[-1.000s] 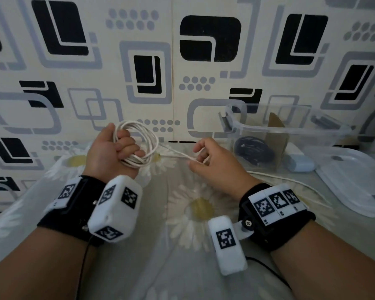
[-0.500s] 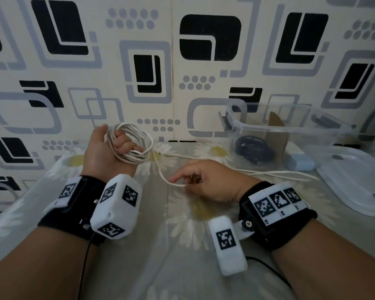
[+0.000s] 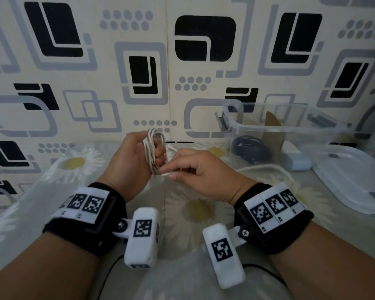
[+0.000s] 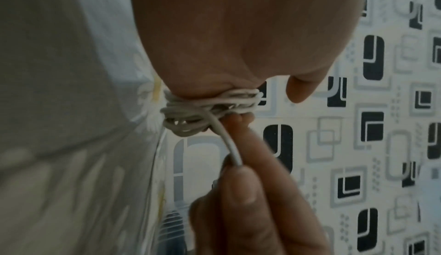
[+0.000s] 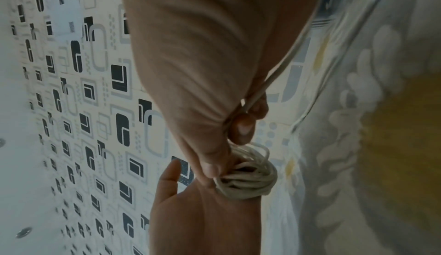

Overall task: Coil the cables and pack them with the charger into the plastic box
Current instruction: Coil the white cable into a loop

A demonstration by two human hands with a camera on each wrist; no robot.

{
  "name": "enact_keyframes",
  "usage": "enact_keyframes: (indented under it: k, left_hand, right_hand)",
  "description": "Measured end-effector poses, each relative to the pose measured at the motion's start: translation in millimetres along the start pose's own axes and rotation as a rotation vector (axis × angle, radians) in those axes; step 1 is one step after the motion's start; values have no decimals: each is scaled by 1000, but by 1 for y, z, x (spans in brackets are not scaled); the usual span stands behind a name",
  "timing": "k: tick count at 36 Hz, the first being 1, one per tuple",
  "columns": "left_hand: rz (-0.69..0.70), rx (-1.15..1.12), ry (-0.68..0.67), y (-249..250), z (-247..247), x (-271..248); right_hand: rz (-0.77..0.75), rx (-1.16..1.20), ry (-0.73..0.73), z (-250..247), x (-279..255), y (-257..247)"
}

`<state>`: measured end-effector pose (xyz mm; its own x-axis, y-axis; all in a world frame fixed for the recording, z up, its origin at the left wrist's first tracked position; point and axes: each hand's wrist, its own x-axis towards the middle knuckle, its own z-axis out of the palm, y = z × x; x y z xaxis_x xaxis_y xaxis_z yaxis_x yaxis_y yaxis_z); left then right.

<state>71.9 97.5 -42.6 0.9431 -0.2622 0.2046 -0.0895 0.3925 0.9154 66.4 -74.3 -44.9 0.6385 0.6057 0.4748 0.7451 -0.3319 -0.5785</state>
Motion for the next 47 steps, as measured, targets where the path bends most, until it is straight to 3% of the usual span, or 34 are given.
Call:
enact_keyframes:
  k: [4, 10, 15, 25, 32, 40, 47]
  left_hand:
    - [-48, 133, -4, -6, 6, -1]
    - [-44, 411, -103, -11, 7, -5]
    - [-50, 476, -187, -11, 13, -7]
    - [-21, 608, -341, -9, 12, -11]
    - [-47, 570, -186, -9, 9, -11]
    - [-50, 349, 136, -2, 0, -2]
    - [-93, 11, 291, 6, -18, 4]
  right_hand:
    - [-2, 60, 67, -2, 1, -6]
    - [-52, -52, 150, -5, 1, -13]
    - [-78, -124, 205, -5, 2, -14]
    - [20, -250, 372, -7, 3, -8]
    - [93, -242, 369, -8, 1, 2]
    - [166, -198, 461, -15, -2, 0]
    - [323, -139, 259, -13, -5, 2]
